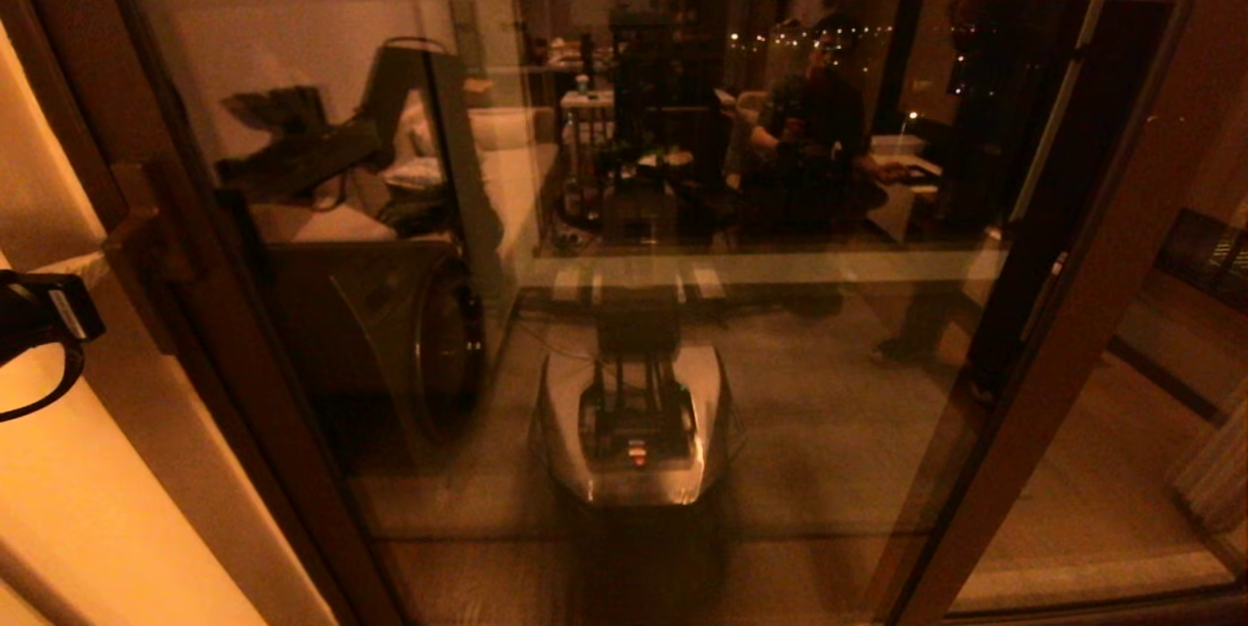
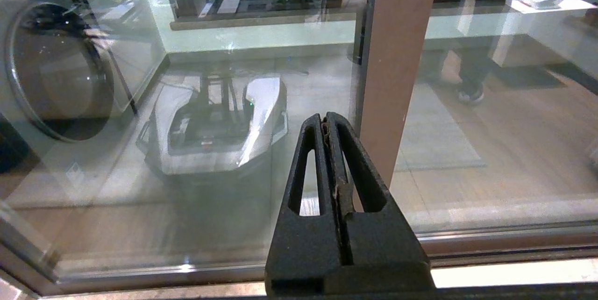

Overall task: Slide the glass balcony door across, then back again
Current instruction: Open the slid door

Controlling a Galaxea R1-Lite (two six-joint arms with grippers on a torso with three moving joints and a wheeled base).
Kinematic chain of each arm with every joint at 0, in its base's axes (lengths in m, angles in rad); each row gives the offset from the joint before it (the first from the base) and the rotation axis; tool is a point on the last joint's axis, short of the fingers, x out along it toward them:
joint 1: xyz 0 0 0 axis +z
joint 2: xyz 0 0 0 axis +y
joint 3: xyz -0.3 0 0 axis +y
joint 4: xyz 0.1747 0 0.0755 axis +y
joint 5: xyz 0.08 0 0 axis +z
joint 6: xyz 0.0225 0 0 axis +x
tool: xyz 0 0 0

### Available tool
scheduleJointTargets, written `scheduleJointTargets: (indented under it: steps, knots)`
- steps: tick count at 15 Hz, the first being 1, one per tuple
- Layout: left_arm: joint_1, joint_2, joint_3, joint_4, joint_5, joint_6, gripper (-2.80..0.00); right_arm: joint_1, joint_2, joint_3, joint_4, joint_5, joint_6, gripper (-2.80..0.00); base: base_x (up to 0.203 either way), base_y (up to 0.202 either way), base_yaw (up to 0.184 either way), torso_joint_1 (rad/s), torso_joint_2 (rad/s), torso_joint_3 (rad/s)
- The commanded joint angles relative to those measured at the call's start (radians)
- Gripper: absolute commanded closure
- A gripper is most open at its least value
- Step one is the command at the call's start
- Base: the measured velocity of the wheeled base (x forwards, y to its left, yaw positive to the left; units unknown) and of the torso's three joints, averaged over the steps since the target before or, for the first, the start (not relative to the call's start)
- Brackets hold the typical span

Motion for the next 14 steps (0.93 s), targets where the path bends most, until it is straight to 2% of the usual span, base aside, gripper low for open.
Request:
scheduleJointTargets:
  steps: [1,4,14]
  knots:
    - [-0.035,0.008,-0.007,-0.006,0.0,0.002,0.0,0.0,0.002,0.0,0.0,0.0,-0.001,0.0,0.0,0.0,0.0,0.0,0.0,0.0]
    - [-0.07,0.006,-0.019,-0.004,0.031,0.002,0.0,0.0,0.002,0.0,0.0,0.0,-0.001,0.0,0.0,0.0,0.0,0.0,0.0,0.0]
    - [-0.116,-0.003,-0.006,-0.005,0.05,0.002,0.0,0.0,0.002,0.0,0.0,0.0,-0.001,0.0,0.0,0.0,0.0,0.0,0.0,0.0]
